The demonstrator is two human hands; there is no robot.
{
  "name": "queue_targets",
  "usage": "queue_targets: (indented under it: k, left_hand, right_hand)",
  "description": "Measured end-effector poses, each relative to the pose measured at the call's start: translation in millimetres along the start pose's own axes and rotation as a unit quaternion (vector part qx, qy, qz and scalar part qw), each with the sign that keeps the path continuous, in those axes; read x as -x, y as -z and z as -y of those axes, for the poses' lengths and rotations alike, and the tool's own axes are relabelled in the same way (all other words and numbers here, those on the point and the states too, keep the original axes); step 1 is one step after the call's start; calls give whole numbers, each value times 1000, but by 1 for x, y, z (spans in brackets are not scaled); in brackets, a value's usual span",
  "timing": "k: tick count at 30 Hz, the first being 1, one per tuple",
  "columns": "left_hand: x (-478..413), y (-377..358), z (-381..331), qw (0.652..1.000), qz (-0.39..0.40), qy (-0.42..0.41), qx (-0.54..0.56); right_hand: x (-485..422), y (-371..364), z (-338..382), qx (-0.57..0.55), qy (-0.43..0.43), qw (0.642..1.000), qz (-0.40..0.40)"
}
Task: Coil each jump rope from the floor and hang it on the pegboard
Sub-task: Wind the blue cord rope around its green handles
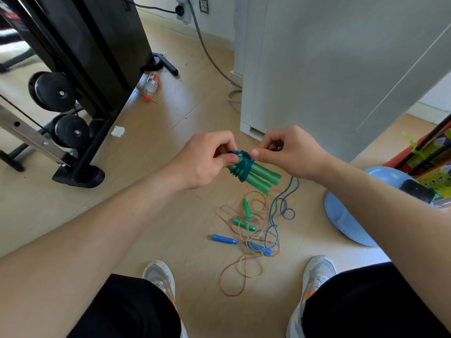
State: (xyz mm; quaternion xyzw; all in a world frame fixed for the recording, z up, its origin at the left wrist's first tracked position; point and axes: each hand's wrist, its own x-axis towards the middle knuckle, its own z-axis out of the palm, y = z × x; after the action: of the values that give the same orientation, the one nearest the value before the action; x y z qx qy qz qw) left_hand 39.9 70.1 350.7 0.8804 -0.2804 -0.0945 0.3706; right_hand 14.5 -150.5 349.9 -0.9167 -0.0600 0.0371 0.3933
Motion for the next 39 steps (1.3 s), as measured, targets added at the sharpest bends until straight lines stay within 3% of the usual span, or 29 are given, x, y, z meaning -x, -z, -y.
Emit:
queue_targets:
  k: [5, 10, 14, 18, 24, 27, 30, 34, 39]
  left_hand:
    - [0, 4, 1, 994, -8, -7, 110]
    - [-4, 1, -3, 964, -130, 74, 220]
    - [-10, 1, 8, 951, -229, 148, 143]
    - [-9, -3, 6, 953, -251, 156, 66]
    - [-7, -14, 5, 916, -225, 222, 246]
    - [-6, -18, 4, 909, -203, 233, 281]
    - [-6, -21, 7, 928, -215, 224, 204]
    - [-6, -13, 12, 956, -243, 166, 4]
    - [-2, -17, 14, 973, -215, 74, -49]
  right_hand:
    - [-3, 3, -18, -102, -52, 993, 15]
    - [3, -33, -23, -134, -84, 987, 31]
    - [19, -57, 3, 6, -47, 998, 44]
    - [29, -63, 32, 65, -13, 995, 78]
    - [25, -70, 31, 147, -30, 981, 126]
    - [23, -72, 24, 172, -50, 973, 143]
    - [24, -72, 27, 187, -46, 969, 154]
    - [27, -61, 38, 173, -12, 980, 95]
    - [20, -30, 47, 141, 16, 990, 25]
